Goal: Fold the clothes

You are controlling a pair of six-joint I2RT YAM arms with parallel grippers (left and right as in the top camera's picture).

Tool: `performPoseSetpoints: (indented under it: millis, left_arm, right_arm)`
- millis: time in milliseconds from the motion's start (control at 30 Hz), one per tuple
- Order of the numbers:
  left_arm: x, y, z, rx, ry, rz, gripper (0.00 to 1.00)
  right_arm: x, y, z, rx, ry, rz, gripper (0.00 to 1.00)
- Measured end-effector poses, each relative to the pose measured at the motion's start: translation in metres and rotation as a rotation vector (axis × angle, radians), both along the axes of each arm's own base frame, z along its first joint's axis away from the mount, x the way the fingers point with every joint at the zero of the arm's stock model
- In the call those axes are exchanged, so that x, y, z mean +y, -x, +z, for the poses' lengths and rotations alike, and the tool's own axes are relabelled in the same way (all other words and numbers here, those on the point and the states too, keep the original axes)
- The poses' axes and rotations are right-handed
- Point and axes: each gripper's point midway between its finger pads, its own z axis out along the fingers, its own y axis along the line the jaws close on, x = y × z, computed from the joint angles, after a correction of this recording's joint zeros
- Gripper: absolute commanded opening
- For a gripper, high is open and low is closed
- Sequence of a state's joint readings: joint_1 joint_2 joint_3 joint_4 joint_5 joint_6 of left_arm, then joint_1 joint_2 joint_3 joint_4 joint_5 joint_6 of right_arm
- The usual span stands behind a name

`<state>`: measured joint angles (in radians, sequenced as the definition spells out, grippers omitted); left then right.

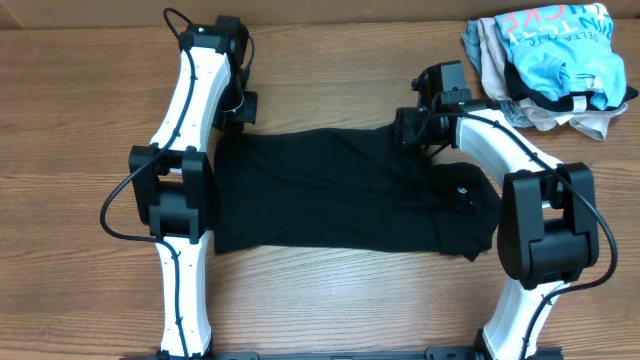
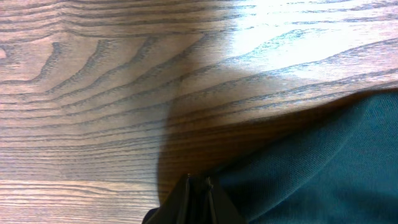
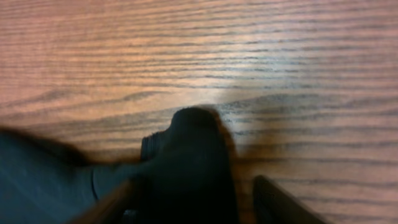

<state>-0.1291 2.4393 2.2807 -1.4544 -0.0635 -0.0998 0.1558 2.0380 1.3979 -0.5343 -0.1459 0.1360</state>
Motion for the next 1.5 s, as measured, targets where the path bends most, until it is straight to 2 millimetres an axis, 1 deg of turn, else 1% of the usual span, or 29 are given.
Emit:
performPoseSetpoints:
  millis: [33,100,233,433,500,567,733,767,800,833,867,900,967,1000,1033,1067,1100,1133,1167,1233,1267,1300,1400,1500]
  left_arm:
    - [0.000,0.000,0.000,0.000,0.000,0.000,0.09]
    - [0.000,0.000,0.000,0.000,0.000,0.000,0.08]
    - [0.000,0.000,0.000,0.000,0.000,0.002,0.04]
    - [0.000,0.000,0.000,0.000,0.000,0.003,0.04]
    - [0.000,0.000,0.000,0.000,0.000,0.003,0.04]
    - [0.000,0.000,0.000,0.000,0.000,0.003,0.04]
    - [0.000,0.000,0.000,0.000,0.000,0.003,0.04]
    - [0.000,0.000,0.000,-0.001,0.000,0.003,0.04]
    - [0.000,0.000,0.000,0.000,0.000,0.003,0.04]
    - [0.000,0.000,0.000,-0.001,0.000,0.003,0.04]
    - [0.000,0.000,0.000,-0.001,0.000,0.003,0.04]
    - [0.000,0.000,0.000,-0.001,0.001,0.003,0.05]
    - [0.000,-0.001,0.000,-0.005,0.001,0.003,0.04]
    - [0.000,-0.001,0.000,-0.005,0.002,0.003,0.05]
    - [-0.001,-0.002,0.000,-0.007,0.003,0.003,0.05]
    - [-0.001,-0.002,0.000,-0.009,0.004,0.003,0.05]
    - [-0.001,-0.003,0.000,-0.011,0.004,0.003,0.05]
    - [-0.001,-0.003,0.000,-0.012,0.005,0.003,0.05]
    - [-0.001,-0.003,0.000,-0.014,0.005,0.003,0.05]
    - [-0.001,-0.006,0.000,-0.024,0.006,0.003,0.05]
    - [-0.002,-0.007,0.000,-0.030,0.007,0.003,0.05]
    - [-0.002,-0.008,0.000,-0.034,0.008,0.003,0.05]
    - [-0.002,-0.010,0.000,-0.039,0.008,0.003,0.06]
    - [-0.002,-0.010,0.000,-0.041,0.009,0.003,0.05]
  right_arm:
    - [0.000,0.000,0.000,-0.003,0.003,0.004,0.20]
    - [-0.001,-0.001,0.000,-0.006,0.006,0.003,0.04]
    - [0.000,0.001,0.000,0.002,0.002,0.006,0.04]
    - [0.001,0.012,-0.002,0.048,-0.005,0.012,0.04]
    - [0.001,0.019,0.007,0.060,-0.007,0.013,0.04]
    - [0.000,0.027,0.023,0.065,-0.010,0.015,0.04]
    - [0.005,0.060,0.091,0.055,-0.049,0.040,0.04]
    - [0.010,0.074,0.106,0.070,-0.064,0.057,0.04]
    - [0.014,0.088,0.111,0.105,-0.072,0.077,0.04]
    - [0.021,0.106,0.113,0.157,-0.077,0.106,0.04]
    - [0.037,0.132,0.110,0.237,-0.082,0.161,0.04]
    - [0.047,0.145,0.103,0.275,-0.080,0.196,0.04]
    - [0.059,0.167,0.091,0.340,-0.072,0.235,0.04]
    - [0.065,0.181,0.082,0.380,-0.064,0.255,0.04]
    - [0.070,0.194,0.072,0.419,-0.056,0.267,0.11]
    - [0.074,0.210,0.061,0.467,-0.044,0.277,0.20]
    - [0.075,0.225,0.050,0.518,-0.030,0.276,0.31]
    - [0.076,0.235,0.044,0.547,-0.022,0.284,0.42]
    - [0.075,0.244,0.038,0.579,-0.016,0.276,0.47]
    - [0.074,0.255,0.031,0.620,-0.006,0.267,0.51]
    - [0.074,0.256,0.030,0.624,-0.006,0.262,0.52]
    - [0.075,0.254,0.030,0.614,-0.011,0.259,0.57]
    - [0.078,0.245,0.031,0.583,-0.024,0.252,0.66]
    - [0.075,0.230,0.033,0.530,-0.017,0.234,0.69]
